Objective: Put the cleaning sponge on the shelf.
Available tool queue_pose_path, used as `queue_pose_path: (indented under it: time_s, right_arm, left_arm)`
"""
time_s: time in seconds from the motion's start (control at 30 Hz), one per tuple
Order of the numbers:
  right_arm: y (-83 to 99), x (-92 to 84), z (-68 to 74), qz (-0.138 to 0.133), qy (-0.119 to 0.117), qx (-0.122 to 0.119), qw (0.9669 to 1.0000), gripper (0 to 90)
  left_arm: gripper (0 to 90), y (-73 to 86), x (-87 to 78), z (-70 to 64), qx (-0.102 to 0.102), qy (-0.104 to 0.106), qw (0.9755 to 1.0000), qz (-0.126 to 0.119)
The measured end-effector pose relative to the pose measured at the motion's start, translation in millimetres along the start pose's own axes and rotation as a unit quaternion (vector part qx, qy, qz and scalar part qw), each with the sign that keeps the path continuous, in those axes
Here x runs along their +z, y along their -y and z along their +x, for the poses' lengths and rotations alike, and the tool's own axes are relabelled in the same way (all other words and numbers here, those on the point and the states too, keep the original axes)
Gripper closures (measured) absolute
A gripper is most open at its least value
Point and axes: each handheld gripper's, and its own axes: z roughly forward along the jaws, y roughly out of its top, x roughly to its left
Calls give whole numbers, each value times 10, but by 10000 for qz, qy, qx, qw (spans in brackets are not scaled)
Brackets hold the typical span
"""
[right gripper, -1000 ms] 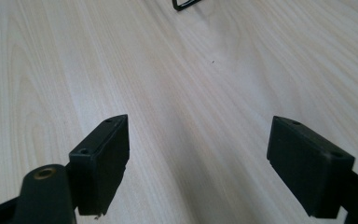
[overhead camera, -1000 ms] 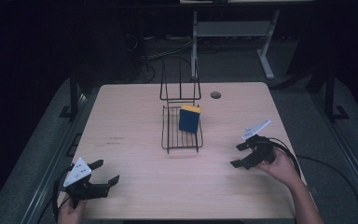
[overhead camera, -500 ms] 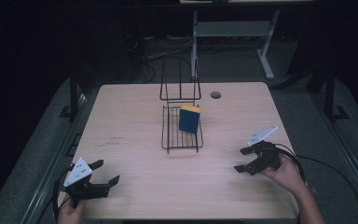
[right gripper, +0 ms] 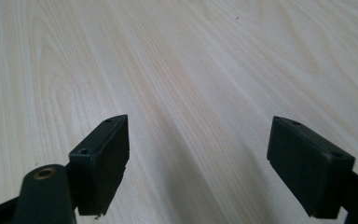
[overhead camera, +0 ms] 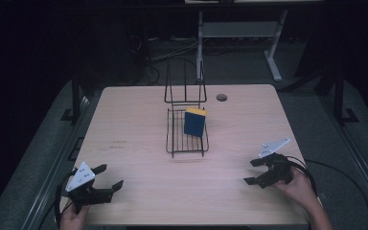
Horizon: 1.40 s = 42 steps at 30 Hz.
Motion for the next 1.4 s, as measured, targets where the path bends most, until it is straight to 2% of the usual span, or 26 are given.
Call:
queue_pose_path:
  time_s: [0.73, 1.17, 1.4]
  right_arm:
    - [361, -92, 117, -211, 183, 174, 9995, 205]
    - [585, -160, 252, -502, 375, 289, 9976, 201]
    - [676, -185, 346, -472, 457, 397, 9970, 189]
  left_arm:
    - [141, 15, 13, 2, -36, 14, 10000, 37]
    - [141, 17, 7, 2, -39, 9, 10000, 45]
    - [141, 11, -11, 5, -40, -9, 10000, -2]
